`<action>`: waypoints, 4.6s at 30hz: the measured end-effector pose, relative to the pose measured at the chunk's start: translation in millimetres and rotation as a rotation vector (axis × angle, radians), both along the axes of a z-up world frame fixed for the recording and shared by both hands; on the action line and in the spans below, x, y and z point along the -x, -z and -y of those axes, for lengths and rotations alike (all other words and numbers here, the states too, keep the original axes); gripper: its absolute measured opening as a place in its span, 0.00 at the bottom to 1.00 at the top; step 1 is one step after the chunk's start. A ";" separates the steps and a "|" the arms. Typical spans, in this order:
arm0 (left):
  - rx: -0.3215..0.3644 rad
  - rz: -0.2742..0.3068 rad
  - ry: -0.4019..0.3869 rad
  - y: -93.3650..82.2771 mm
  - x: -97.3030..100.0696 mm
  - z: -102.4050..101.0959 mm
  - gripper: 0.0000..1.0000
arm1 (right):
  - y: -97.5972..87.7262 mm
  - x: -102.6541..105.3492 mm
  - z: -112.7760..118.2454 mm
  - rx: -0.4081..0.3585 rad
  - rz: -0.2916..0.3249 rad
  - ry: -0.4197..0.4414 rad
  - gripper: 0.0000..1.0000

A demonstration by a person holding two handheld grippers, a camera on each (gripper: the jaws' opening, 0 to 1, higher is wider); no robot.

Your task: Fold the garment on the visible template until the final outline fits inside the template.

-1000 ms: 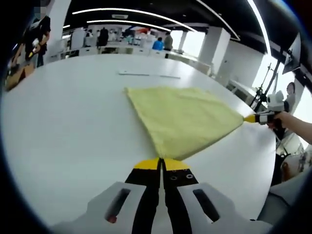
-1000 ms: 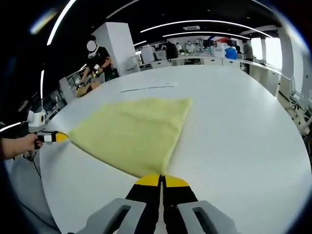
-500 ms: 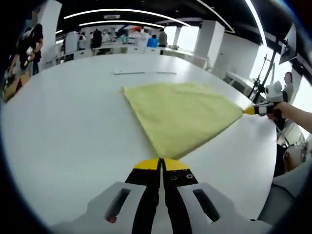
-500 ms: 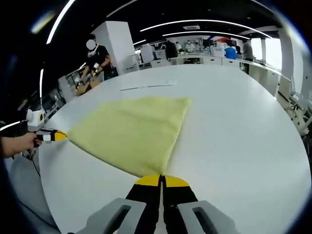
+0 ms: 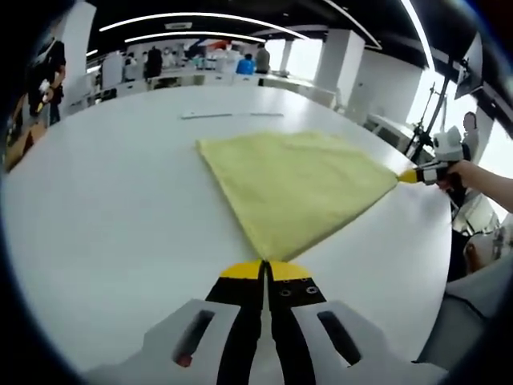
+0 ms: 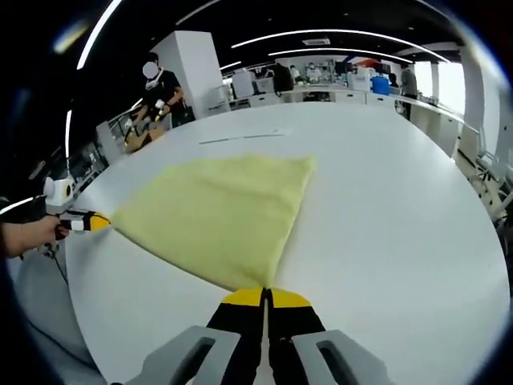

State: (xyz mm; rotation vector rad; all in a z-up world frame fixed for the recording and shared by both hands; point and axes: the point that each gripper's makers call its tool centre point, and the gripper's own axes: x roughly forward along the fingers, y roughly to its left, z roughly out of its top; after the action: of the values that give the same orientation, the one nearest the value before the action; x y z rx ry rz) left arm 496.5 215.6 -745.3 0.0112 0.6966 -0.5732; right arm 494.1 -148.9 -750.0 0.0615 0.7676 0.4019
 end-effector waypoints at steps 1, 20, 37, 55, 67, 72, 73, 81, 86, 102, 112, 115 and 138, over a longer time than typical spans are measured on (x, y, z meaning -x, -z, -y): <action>0.000 0.000 0.000 0.1 0.4 -0.4 0.00 | 0.1 1.0 0.0 -0.001 -0.001 -0.001 0.00; -0.019 -0.015 0.008 2.0 18.3 2.2 0.00 | 1.3 20.3 0.8 -0.003 -0.012 -0.007 0.00; -0.038 -0.026 0.001 3.7 30.4 2.8 0.00 | 1.9 32.2 1.4 0.002 -0.019 -0.019 0.00; -0.039 -0.034 -0.003 4.9 35.7 1.4 0.00 | 2.5 37.5 1.0 -0.014 -0.031 -0.006 0.00; -0.066 -0.005 -0.002 2.8 31.7 1.0 0.00 | 2.0 37.8 0.6 -0.001 -0.047 -0.009 0.00; -0.059 0.001 -0.002 -1.6 30.2 1.4 0.07 | -2.5 36.6 -0.1 0.001 -0.035 -0.014 0.00; -0.048 0.001 -0.013 -2.9 29.3 1.1 0.10 | -3.7 36.0 -0.4 -0.003 -0.030 -0.010 0.02; -0.003 0.033 -0.028 -15.3 22.6 5.0 0.36 | -17.9 30.4 -10.6 -0.021 0.040 -0.031 0.38; 0.001 0.064 -0.024 -23.6 18.9 5.8 0.49 | -29.6 27.6 -21.9 -0.035 0.091 -0.071 0.55; 0.115 0.199 0.030 -75.7 24.5 31.5 0.98 | -74.3 28.9 -45.7 -0.064 0.246 -0.169 0.99; 0.086 0.230 0.028 -85.9 32.2 28.6 0.99 | -111.0 41.1 -62.5 -0.072 0.324 -0.227 0.99; 0.071 0.223 0.017 -84.1 34.3 24.3 0.99 | -114.1 45.4 -67.6 -0.078 0.330 -0.240 0.99; 0.018 0.259 -0.012 -89.3 55.6 11.4 0.95 | -123.5 58.9 -82.7 -0.050 0.412 -0.281 0.97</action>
State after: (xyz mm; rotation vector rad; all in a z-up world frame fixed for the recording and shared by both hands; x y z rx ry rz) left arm 441.0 204.2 -656.0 0.0637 0.4395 -0.5544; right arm 435.2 -66.1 -626.5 -0.0820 0.3582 0.6770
